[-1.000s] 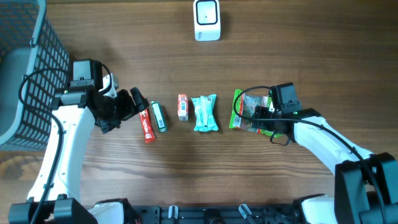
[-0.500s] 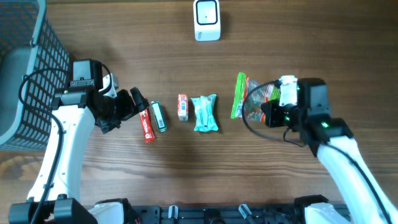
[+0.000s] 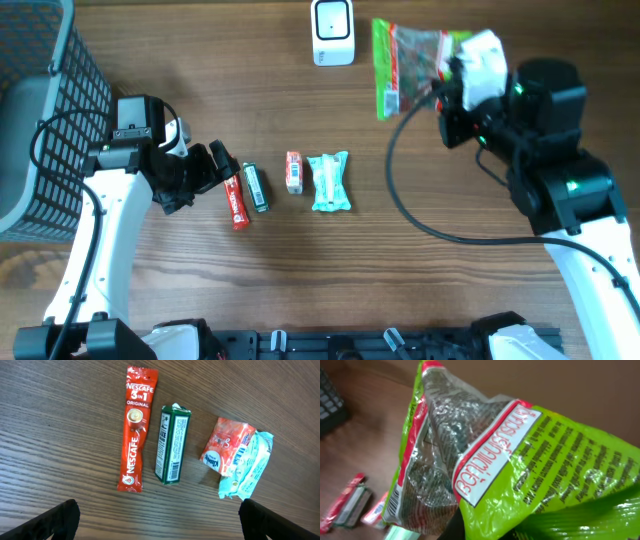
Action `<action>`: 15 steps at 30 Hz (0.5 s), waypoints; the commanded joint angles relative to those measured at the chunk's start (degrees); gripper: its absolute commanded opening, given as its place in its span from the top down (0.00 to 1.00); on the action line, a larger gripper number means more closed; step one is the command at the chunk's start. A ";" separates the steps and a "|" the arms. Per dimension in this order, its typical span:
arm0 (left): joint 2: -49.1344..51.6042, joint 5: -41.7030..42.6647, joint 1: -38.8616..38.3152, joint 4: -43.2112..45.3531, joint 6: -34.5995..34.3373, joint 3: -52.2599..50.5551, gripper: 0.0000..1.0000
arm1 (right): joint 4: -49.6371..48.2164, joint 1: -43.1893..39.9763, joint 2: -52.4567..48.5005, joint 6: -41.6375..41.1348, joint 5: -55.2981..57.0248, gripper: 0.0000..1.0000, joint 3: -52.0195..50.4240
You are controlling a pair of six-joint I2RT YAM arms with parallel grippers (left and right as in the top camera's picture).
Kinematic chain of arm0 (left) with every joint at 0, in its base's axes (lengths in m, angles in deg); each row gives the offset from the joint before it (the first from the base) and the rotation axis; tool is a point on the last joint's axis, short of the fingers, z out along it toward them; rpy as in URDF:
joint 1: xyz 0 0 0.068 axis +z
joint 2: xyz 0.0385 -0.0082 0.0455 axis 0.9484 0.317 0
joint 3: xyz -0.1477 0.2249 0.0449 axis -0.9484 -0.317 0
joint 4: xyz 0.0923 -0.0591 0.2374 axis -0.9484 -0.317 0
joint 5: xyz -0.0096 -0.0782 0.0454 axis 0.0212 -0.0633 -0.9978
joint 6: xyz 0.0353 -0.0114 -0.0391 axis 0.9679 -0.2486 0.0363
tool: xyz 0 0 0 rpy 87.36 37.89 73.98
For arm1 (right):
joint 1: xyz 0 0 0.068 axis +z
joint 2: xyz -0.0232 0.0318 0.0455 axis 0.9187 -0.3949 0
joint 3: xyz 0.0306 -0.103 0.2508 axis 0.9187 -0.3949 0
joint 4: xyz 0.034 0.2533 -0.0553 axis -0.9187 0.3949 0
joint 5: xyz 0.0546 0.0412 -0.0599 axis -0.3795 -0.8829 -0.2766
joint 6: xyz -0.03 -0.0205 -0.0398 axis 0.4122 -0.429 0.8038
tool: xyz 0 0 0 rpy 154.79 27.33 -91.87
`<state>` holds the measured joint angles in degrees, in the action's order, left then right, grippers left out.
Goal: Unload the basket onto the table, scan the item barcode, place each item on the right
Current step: 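Lift the green bags with the right gripper to the white scanner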
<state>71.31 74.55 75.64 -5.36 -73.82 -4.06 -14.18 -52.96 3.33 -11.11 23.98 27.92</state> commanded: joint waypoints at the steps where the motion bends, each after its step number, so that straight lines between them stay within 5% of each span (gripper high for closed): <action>1: -0.61 0.48 -0.15 -0.02 0.09 -0.28 0.00 | -1.86 8.39 -2.93 14.32 18.25 0.96 7.82; 4: -0.61 0.48 -0.15 -0.02 0.09 -0.28 0.00 | -11.65 16.57 -7.67 29.24 33.31 0.96 7.82; 9: -0.61 0.48 -0.15 0.00 0.09 -0.28 0.00 | -30.71 25.35 -20.50 41.46 53.35 0.96 7.82; 15: -0.61 0.48 -0.15 0.00 0.09 -0.28 0.00 | -54.45 26.23 -33.90 47.17 55.76 0.96 7.82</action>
<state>71.31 74.53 75.64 -5.29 -73.82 -4.09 -63.67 -26.64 -27.20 31.73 76.18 34.41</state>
